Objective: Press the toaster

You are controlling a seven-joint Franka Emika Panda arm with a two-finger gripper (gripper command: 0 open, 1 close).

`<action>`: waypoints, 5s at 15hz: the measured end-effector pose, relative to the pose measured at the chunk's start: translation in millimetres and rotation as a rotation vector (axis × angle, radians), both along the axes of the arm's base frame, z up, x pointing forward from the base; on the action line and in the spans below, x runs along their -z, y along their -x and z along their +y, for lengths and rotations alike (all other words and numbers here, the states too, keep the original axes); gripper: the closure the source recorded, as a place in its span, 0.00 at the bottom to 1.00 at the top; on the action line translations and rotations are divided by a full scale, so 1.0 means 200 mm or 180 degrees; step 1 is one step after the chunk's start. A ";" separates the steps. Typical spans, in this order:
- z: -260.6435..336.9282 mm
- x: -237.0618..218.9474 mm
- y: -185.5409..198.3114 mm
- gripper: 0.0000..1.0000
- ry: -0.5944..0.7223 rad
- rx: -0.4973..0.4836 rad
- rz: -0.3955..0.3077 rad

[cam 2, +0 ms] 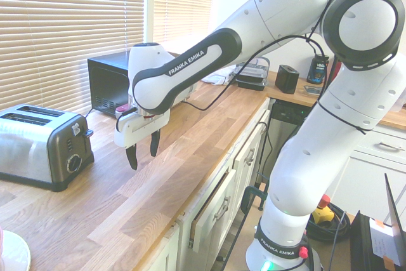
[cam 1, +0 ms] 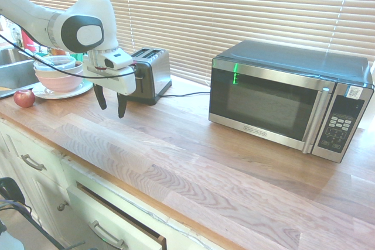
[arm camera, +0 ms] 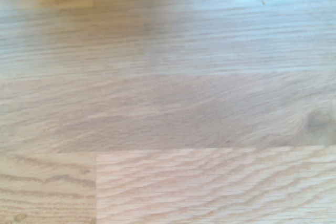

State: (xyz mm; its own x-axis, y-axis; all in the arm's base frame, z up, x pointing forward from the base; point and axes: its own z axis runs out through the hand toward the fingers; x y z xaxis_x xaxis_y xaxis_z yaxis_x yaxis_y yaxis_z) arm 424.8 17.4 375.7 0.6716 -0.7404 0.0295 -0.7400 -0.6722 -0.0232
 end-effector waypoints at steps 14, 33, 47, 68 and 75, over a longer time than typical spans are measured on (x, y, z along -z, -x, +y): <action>0.15 -0.22 -0.41 0.00 0.0137 -0.0281 -0.0266; 0.26 -0.36 -0.79 1.00 0.0226 -0.0289 -0.0286; 0.24 -0.38 -0.80 1.00 0.0230 -0.0265 -0.0298; 0.21 -0.34 -0.86 1.00 0.0246 -0.0231 -0.0209; 0.25 -0.34 -0.86 1.00 0.0260 -0.0281 -0.0225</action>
